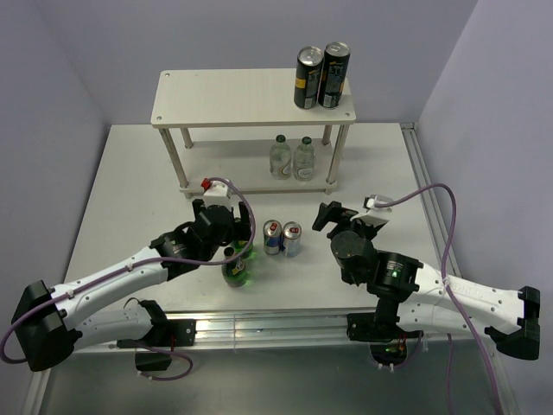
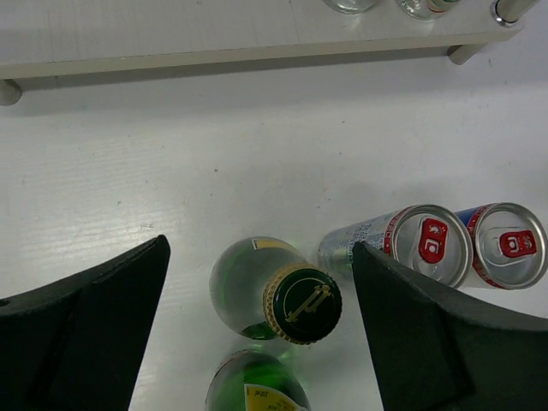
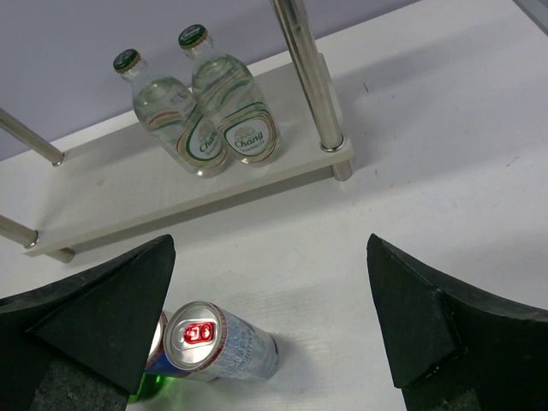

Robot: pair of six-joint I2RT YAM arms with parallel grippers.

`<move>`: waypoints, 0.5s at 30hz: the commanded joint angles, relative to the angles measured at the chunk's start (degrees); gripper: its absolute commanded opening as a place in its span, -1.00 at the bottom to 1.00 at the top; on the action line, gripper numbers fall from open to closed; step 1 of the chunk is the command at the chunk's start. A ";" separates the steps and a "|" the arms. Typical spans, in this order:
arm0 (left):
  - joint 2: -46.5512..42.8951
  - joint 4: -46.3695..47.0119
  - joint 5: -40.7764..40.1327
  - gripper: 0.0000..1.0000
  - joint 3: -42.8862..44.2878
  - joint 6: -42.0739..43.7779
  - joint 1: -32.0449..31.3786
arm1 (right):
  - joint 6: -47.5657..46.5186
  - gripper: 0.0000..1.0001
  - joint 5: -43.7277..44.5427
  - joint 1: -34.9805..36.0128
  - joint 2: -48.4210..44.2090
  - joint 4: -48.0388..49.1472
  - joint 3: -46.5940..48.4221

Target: Place and organize the beverage onto the shelf

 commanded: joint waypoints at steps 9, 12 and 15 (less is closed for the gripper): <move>0.84 0.09 -3.95 0.33 0.00 -2.60 -0.66 | 3.46 0.96 2.61 0.32 0.02 -1.59 -0.88; 1.37 1.50 -3.69 0.04 -0.35 -1.99 -0.66 | 3.64 0.96 2.78 0.32 -0.07 -1.85 -1.06; 1.89 2.73 -3.77 -0.18 -0.88 -1.63 -0.66 | 3.90 0.95 2.87 0.32 -0.24 -2.03 -1.23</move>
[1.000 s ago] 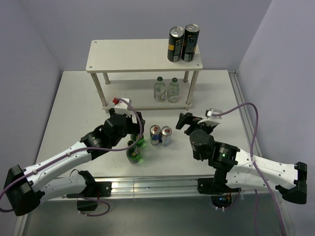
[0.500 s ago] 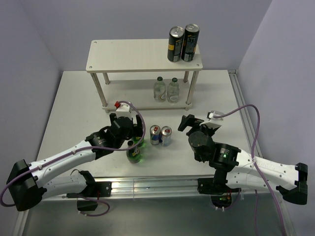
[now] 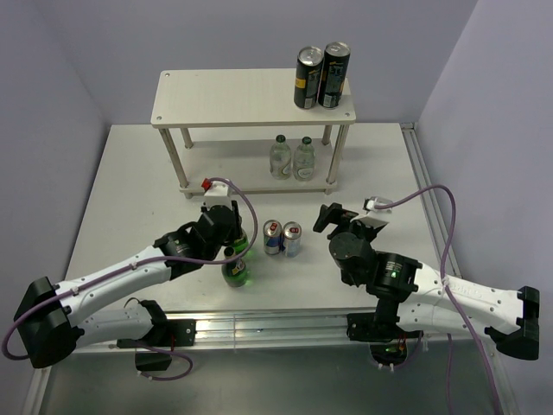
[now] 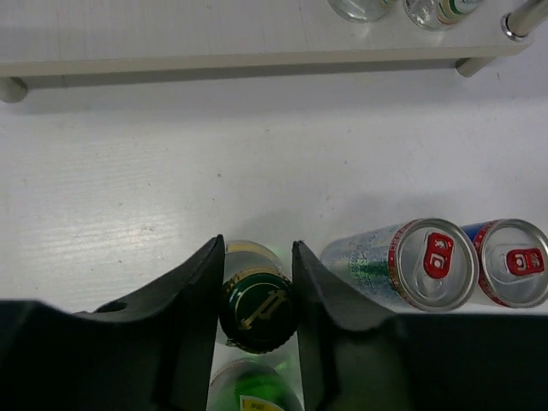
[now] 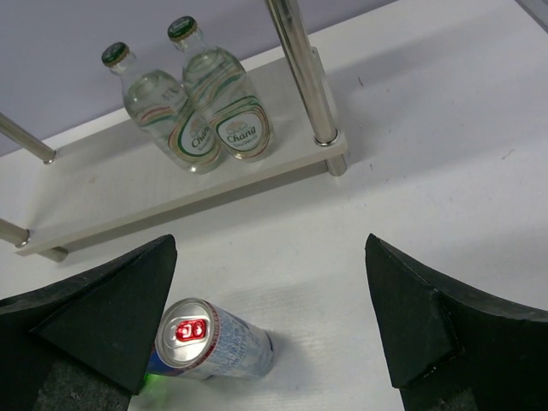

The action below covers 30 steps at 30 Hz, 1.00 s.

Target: Place and organize the beverage onto the shelf

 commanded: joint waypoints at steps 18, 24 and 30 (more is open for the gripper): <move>-0.21 -2.76 -11.12 -0.99 11.91 7.18 0.00 | 0.95 0.91 3.45 0.32 -0.88 0.16 -0.99; 2.16 -3.11 -12.79 -0.99 19.03 11.32 0.44 | 0.42 0.91 3.71 0.32 -1.93 0.25 -1.34; 3.75 -3.29 -12.01 -0.99 29.03 16.15 3.59 | -0.02 0.90 4.59 0.40 -3.43 -0.28 -1.43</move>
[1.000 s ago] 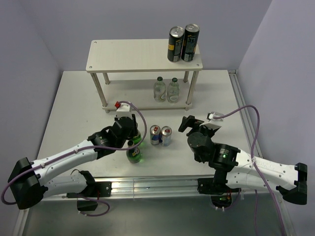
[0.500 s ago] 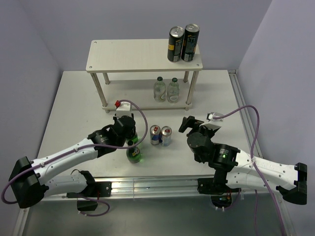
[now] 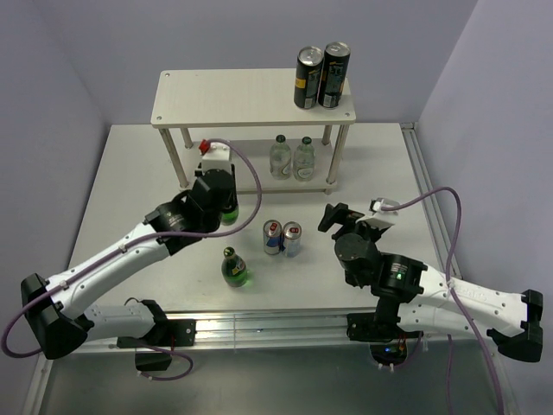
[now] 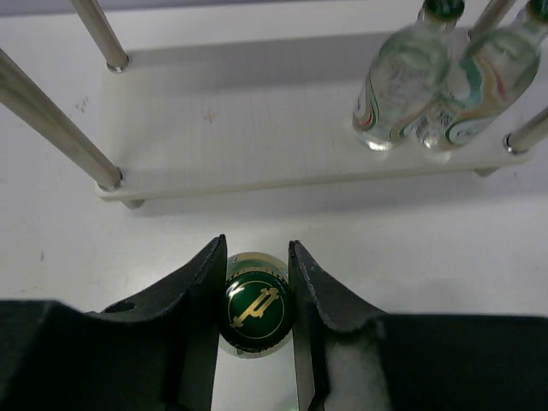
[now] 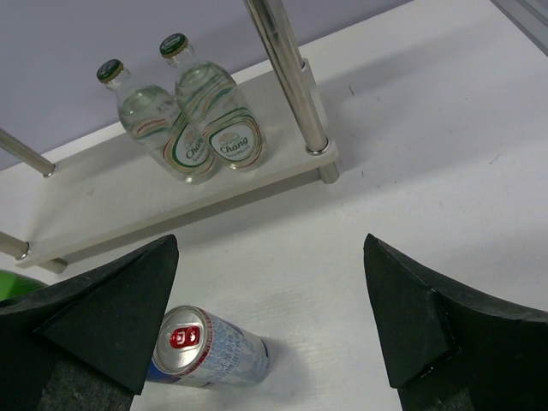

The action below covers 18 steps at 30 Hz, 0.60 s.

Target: Place and organize the beverage onto the shelf

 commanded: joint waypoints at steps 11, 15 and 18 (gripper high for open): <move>5.35 3.59 2.07 -0.99 35.37 12.87 10.75 | 0.42 0.90 3.83 0.32 -4.03 -0.13 -1.94; 7.37 3.93 3.31 -0.99 43.29 14.80 11.63 | 1.04 0.90 4.09 0.32 -4.30 -0.66 -1.94; 8.78 6.30 2.08 -0.99 45.41 17.00 11.98 | 1.04 0.90 4.00 0.40 -4.82 -0.74 -2.21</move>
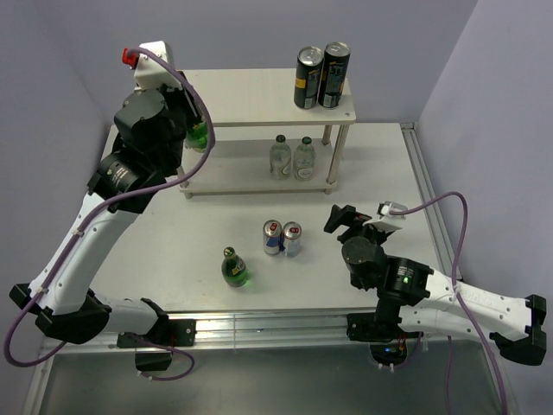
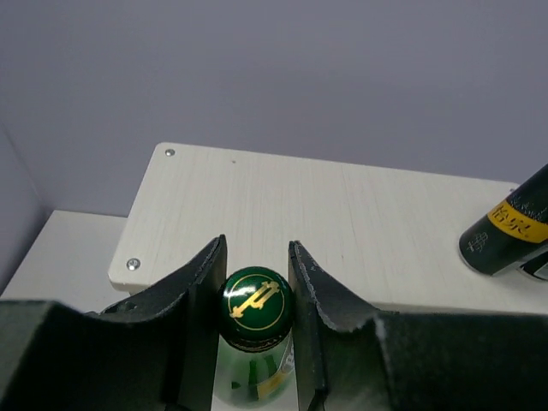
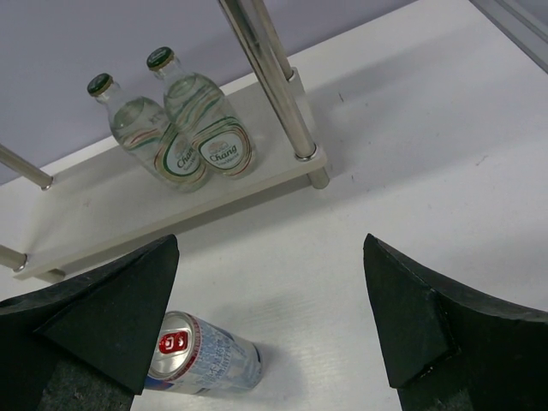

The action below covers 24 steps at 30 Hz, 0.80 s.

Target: Place and organize the beverage onto the shelf

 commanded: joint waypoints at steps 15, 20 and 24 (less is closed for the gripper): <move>10.67 13.17 4.57 -0.99 18.94 6.99 6.92 | 3.67 0.87 2.50 0.32 -3.06 -2.51 -1.67; 14.71 13.62 4.31 -0.99 25.35 8.40 7.19 | 3.50 0.88 2.50 0.23 -3.24 -2.15 -1.93; 15.95 16.15 4.04 -0.99 26.42 11.54 7.28 | 2.97 0.87 2.41 0.23 -3.24 -1.54 -2.11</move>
